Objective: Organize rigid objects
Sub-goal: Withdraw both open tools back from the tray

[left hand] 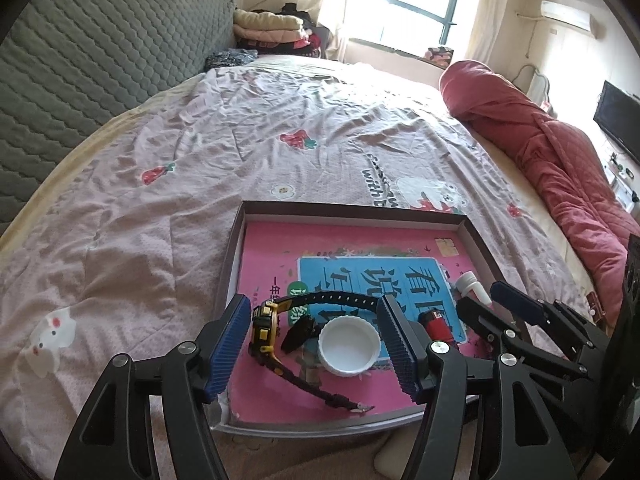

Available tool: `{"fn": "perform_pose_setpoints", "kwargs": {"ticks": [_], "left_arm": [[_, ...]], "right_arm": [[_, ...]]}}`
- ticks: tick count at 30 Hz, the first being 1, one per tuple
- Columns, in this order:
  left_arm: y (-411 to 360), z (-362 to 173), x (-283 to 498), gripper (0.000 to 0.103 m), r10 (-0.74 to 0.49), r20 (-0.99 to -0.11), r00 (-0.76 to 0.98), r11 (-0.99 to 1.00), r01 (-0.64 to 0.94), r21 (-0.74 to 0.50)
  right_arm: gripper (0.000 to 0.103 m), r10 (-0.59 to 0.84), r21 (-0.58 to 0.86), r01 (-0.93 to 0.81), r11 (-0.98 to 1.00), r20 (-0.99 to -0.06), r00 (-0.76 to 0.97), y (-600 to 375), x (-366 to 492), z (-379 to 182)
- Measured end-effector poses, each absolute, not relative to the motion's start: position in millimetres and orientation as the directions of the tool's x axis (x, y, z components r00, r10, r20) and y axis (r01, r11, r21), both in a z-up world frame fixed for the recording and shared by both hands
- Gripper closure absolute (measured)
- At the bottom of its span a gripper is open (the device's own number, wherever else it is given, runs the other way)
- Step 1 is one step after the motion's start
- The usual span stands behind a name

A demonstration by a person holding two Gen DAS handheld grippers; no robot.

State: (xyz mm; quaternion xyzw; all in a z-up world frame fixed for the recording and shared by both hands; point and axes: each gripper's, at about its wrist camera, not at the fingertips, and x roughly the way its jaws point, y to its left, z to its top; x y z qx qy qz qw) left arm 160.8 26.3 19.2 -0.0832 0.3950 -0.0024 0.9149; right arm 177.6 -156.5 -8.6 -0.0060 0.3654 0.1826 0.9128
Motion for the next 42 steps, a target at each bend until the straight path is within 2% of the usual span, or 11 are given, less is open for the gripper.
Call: {"fn": "perform_pose_setpoints", "kwargs": {"ticks": [4, 11, 20, 42], "left_arm": [[24.2, 23.6, 156.2, 0.029, -0.068, -0.716, 0.695, 0.987, -0.061, -0.152], [17.8, 28.2, 146.7, 0.029, -0.059, -0.71, 0.702, 0.989, -0.055, -0.136], [16.1, 29.6, 134.8, 0.029, -0.044, -0.714, 0.699, 0.991, -0.058, -0.118], [-4.7, 22.5, 101.4, 0.029, -0.056, -0.734, 0.677, 0.995, -0.02, -0.094]], "right_arm": [[0.054, 0.331, 0.124, -0.336, 0.934, -0.66, 0.675, -160.5, 175.1, -5.0], [0.05, 0.344, 0.117, -0.355, 0.928, -0.639, 0.688, -164.0, 166.8, 2.4], [0.049, 0.365, 0.104, -0.389, 0.916, -0.621, 0.694, -166.6, 153.2, 8.9], [0.049, 0.382, 0.04, -0.469, 0.882, -0.643, 0.664, -176.2, 112.0, 4.5]]}}
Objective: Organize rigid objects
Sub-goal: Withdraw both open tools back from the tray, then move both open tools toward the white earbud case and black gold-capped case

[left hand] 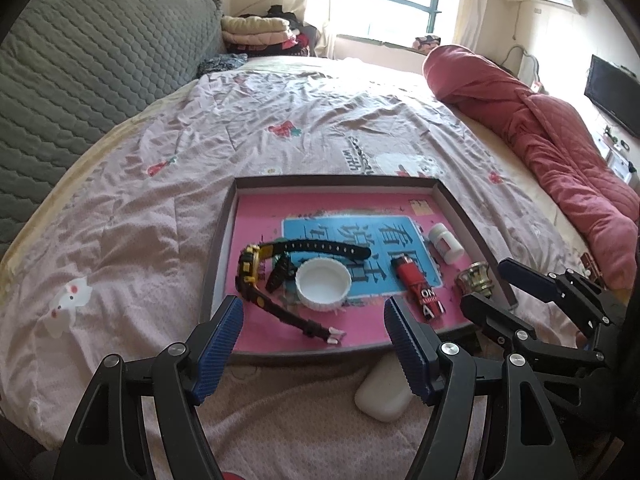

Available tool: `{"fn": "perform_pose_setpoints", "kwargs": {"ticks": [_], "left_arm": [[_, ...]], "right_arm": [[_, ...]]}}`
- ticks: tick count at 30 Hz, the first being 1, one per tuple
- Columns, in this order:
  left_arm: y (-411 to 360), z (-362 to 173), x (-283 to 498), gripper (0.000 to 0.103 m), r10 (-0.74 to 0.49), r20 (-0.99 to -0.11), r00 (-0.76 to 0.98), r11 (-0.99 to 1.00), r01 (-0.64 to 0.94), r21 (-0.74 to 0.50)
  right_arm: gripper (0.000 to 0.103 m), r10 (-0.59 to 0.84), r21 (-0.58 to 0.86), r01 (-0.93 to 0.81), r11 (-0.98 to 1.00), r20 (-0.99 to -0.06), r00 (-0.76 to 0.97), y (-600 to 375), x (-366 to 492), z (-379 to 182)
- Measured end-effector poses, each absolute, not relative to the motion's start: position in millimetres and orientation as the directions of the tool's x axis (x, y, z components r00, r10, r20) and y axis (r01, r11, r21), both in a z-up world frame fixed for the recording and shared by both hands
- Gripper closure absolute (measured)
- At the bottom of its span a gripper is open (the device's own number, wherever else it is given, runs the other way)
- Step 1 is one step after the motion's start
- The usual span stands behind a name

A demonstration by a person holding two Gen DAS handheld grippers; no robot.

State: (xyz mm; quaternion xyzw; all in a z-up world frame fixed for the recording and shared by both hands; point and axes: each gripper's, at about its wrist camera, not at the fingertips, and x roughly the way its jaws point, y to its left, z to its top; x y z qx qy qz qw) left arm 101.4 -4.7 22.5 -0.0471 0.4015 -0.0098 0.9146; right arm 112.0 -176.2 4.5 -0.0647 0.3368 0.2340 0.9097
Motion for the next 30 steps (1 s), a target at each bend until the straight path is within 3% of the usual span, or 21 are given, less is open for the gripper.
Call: {"fn": "perform_pose_setpoints", "kwargs": {"ticks": [30], "left_arm": [[-33.7, -17.7, 78.7, 0.029, -0.125, -0.807, 0.577, 0.992, 0.08, -0.097]], "right_arm": [[0.049, 0.419, 0.076, -0.54, 0.838, -0.724, 0.548, -198.1, 88.5, -21.1]]}}
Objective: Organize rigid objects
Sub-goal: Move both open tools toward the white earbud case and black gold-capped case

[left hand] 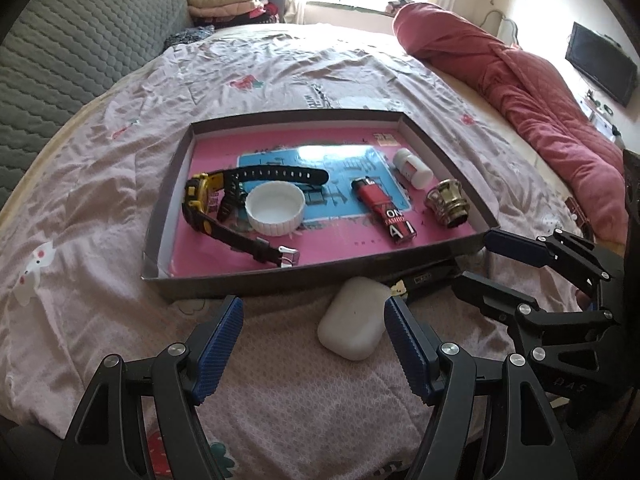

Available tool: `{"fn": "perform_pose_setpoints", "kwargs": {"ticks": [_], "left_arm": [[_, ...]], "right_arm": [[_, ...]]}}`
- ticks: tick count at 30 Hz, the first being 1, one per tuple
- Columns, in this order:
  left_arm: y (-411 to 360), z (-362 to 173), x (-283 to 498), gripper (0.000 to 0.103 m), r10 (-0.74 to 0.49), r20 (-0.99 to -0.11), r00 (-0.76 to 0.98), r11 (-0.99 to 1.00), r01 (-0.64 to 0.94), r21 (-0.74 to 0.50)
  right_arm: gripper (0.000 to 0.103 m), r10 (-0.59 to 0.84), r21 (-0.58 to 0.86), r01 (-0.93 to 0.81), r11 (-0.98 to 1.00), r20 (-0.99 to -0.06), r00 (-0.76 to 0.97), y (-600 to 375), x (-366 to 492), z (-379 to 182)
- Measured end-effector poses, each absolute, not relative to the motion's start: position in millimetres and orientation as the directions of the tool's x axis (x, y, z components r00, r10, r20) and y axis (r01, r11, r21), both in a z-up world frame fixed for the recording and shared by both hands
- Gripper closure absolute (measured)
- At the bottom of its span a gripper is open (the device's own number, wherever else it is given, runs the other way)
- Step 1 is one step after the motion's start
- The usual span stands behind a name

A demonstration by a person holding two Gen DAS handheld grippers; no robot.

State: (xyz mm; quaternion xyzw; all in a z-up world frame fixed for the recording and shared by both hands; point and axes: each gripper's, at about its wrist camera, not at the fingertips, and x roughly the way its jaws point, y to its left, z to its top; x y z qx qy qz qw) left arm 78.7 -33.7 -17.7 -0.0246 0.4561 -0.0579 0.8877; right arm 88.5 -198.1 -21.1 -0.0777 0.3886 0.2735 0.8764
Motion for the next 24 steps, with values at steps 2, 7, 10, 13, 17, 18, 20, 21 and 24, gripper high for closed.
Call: {"fn": "perform_pose_setpoints", "kwargs": {"ticks": [2, 7, 10, 13, 17, 18, 20, 21, 24], "left_arm": [[-34.7, -19.7, 78.8, 0.029, -0.131, -0.81, 0.571, 0.991, 0.084, -0.101], [-38.3, -24.8, 79.2, 0.029, -0.142, -0.819, 0.555, 0.99, 0.098, -0.105], [-39.5, -26.9, 79.4, 0.029, -0.147, -0.823, 0.549, 0.989, 0.106, -0.106], [-40.9, -30.2, 80.0, 0.029, -0.155, -0.829, 0.537, 0.987, 0.112, -0.111], [-41.7, -35.9, 80.7, 0.029, -0.161, -0.837, 0.522, 0.986, 0.12, -0.114], [-41.9, -37.1, 81.1, 0.029, -0.163, -0.84, 0.518, 0.986, 0.122, -0.116], [-42.9, -39.3, 81.5, 0.029, -0.177, -0.842, 0.51, 0.983, 0.13, -0.128], [-43.7, -40.5, 82.1, 0.029, -0.182, -0.844, 0.505, 0.982, 0.134, -0.132], [-46.1, -43.6, 84.2, 0.029, -0.192, -0.848, 0.494, 0.98, 0.141, -0.14]], "right_arm": [[0.049, 0.414, 0.071, -0.545, 0.836, -0.734, 0.538, -197.1, 87.8, -24.8], [0.049, 0.403, 0.06, -0.555, 0.83, -0.752, 0.522, -194.3, 86.8, -31.7], [0.049, 0.403, 0.059, -0.56, 0.827, -0.757, 0.515, -193.1, 86.3, -33.4], [0.049, 0.4, 0.053, -0.565, 0.823, -0.761, 0.511, -192.4, 85.8, -34.7], [0.049, 0.4, 0.052, -0.572, 0.819, -0.766, 0.503, -190.5, 86.8, -36.7], [0.049, 0.397, 0.049, -0.573, 0.818, -0.768, 0.502, -190.2, 87.2, -37.8], [0.049, 0.396, 0.049, -0.575, 0.816, -0.773, 0.496, -189.9, 88.5, -39.2], [0.049, 0.393, 0.046, -0.576, 0.816, -0.774, 0.496, -190.1, 89.3, -39.4], [0.049, 0.391, 0.04, -0.581, 0.813, -0.777, 0.493, -188.9, 89.7, -40.7]]}}
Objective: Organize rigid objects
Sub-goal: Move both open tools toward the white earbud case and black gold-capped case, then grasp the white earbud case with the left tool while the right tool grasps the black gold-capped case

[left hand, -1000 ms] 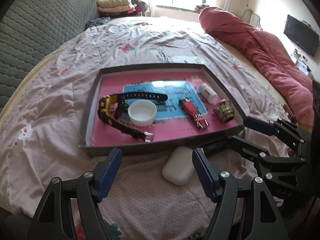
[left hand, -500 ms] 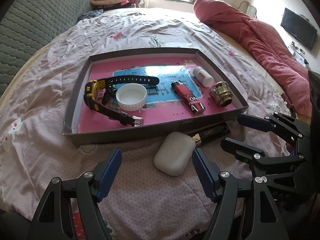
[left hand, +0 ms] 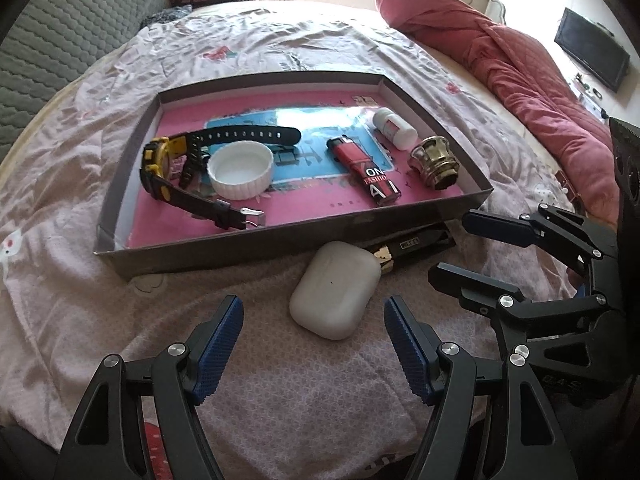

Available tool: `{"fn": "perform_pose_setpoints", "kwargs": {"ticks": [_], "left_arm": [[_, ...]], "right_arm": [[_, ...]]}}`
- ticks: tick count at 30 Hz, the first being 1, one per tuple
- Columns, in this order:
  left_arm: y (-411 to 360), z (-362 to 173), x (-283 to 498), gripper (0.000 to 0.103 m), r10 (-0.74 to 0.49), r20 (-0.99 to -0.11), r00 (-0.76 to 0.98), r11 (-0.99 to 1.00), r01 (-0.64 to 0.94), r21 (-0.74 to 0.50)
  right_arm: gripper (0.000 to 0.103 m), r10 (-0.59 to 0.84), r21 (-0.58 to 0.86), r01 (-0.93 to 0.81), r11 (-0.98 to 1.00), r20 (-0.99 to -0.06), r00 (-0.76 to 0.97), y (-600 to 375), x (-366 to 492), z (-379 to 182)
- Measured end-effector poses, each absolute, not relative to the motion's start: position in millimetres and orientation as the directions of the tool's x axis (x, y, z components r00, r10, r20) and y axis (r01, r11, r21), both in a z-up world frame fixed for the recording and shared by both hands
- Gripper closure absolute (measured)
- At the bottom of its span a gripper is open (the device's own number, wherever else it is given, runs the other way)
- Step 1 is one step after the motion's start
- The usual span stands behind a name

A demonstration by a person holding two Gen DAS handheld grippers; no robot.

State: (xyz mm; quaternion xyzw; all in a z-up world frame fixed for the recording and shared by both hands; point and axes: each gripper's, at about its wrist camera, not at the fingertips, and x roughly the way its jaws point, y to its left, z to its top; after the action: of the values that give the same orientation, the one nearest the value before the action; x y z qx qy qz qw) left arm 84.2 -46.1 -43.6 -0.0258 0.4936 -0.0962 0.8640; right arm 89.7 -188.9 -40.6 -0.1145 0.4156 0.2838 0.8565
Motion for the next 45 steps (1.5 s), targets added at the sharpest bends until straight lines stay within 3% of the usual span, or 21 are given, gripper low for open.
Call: {"fn": "perform_pose_setpoints", "kwargs": {"ticks": [15, 36, 40, 45], "left_arm": [[-50.2, -60.8, 99.0, 0.029, -0.202, -0.869, 0.451, 0.976, 0.162, -0.143], [-52.0, -72.3, 114.9, 0.029, -0.198, -0.897, 0.396, 0.973, 0.188, -0.132], [-51.9, -73.9, 117.2, 0.029, -0.202, -0.898, 0.392, 0.973, 0.186, -0.137], [-52.1, -73.9, 120.3, 0.029, -0.208, -0.897, 0.39, 0.972, 0.184, -0.146]], "right_arm": [[0.049, 0.349, -0.039, -0.619, 0.785, -0.798, 0.492, -178.6, 87.4, -47.3], [0.049, 0.265, -0.289, -0.753, 0.591, -0.812, 0.52, -137.5, 81.2, -73.9], [0.049, 0.278, -0.232, -0.754, 0.615, -0.831, 0.482, -139.9, 90.9, -75.4], [0.065, 0.285, -0.163, -0.725, 0.669, -0.845, 0.453, -151.3, 102.0, -70.3]]}}
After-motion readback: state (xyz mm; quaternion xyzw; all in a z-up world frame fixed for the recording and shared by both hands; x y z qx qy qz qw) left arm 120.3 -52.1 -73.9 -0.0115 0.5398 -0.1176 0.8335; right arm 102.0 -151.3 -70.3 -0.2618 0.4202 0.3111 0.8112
